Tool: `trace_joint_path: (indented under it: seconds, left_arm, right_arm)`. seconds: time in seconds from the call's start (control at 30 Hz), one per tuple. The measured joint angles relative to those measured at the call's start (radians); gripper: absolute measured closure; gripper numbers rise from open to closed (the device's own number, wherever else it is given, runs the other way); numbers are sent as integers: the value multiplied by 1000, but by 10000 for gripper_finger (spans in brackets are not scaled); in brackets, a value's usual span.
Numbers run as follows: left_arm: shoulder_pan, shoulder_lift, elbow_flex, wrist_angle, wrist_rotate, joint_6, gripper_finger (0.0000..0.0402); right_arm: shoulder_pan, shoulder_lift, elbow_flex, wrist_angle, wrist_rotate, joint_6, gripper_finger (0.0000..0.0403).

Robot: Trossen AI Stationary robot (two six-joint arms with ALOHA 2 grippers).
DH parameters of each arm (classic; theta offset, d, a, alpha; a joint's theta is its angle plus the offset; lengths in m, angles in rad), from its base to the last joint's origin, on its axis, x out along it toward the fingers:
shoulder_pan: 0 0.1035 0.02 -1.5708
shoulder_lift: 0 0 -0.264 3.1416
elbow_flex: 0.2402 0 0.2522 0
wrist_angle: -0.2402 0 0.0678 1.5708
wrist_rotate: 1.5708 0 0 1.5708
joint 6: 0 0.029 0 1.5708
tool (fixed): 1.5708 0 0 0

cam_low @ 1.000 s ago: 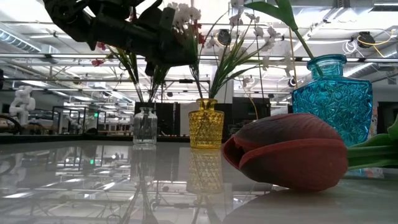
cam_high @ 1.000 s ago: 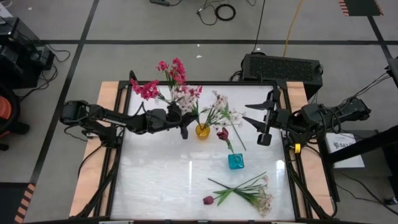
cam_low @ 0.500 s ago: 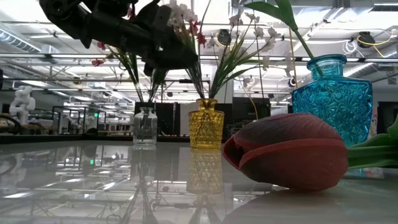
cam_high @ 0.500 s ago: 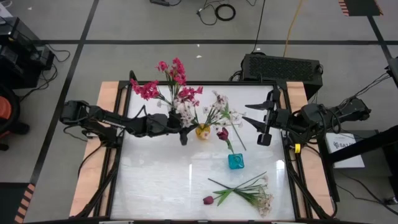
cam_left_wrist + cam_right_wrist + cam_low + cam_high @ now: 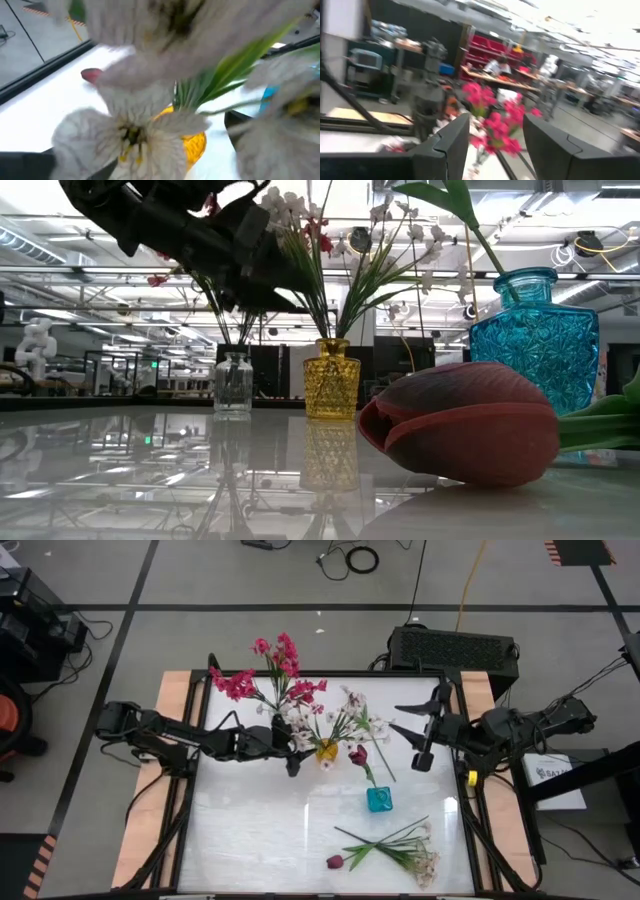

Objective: Sort flowers into vase by color
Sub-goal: Put the top white flower into the yellow vase, then put the top red flower into the blue vase

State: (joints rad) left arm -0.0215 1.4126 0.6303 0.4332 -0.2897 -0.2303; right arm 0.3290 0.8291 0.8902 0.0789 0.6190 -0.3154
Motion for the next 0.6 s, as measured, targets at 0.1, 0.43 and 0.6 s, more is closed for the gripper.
trace_joint_path:
  seconds: [0.1,0.43,0.6]
  left_arm:
    - [-7,-24,13,-78,0,-1,60]
    - [-54,-157,13,-319,-8,-105,58]
    - [-99,-200,13,-434,-8,-153,58]
  right_arm:
    - [0,-8,0,-38,60,7,225]
    - [-3,-95,-3,-223,103,107,225]
    - [-20,-155,-59,-292,192,174,225]
